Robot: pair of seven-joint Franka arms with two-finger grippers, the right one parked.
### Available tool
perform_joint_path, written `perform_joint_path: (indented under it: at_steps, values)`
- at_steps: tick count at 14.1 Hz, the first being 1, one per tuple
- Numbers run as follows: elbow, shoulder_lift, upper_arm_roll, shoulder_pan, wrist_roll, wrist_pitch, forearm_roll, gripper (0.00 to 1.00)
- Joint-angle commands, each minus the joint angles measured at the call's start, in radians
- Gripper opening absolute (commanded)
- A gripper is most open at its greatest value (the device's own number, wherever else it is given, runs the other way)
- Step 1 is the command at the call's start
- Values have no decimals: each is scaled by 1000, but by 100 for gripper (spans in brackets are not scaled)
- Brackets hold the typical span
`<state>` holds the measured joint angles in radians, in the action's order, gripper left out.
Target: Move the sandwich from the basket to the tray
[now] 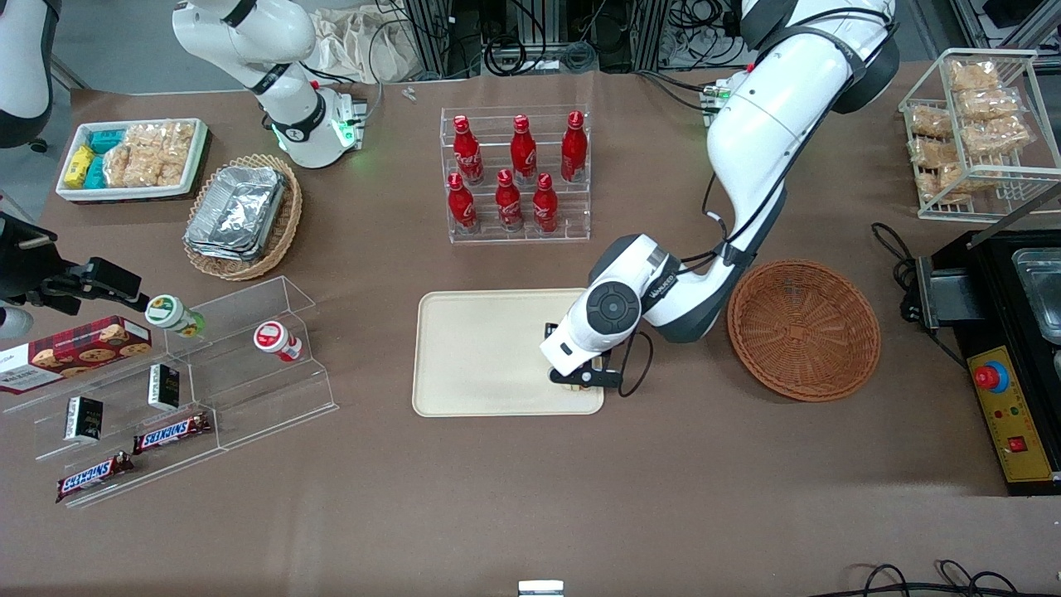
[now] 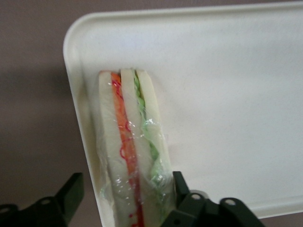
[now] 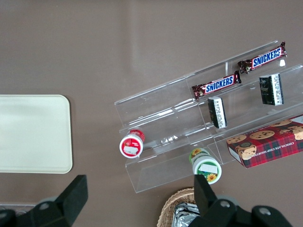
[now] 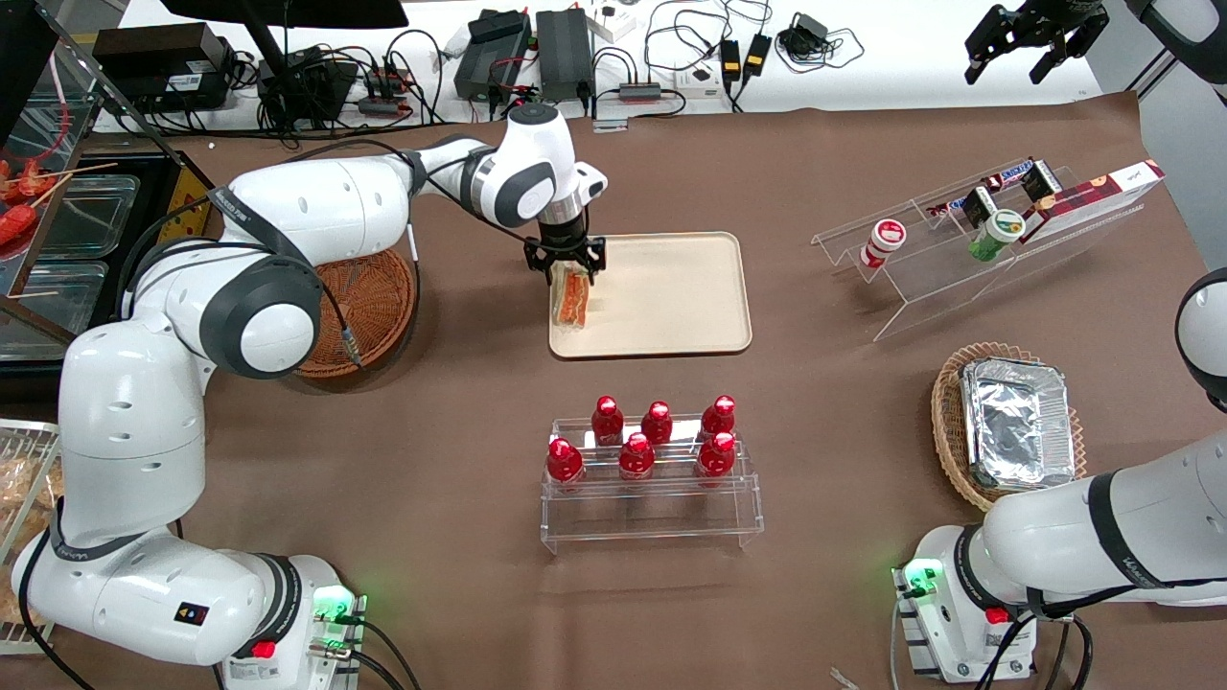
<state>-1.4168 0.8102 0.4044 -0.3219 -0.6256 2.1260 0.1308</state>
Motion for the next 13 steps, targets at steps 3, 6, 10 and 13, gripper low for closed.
perform_joint_path:
  at_steps: [3, 6, 10, 13]
  values:
    - [10, -158, -67, 46, -16, -87, 9, 100]
    - [1, -294, -55, 182, 22, -223, -20, 100]
    - [-27, -434, -74, 320, 221, -345, -89, 100]
    - [-140, -569, -246, 307, 430, -376, -124, 100]
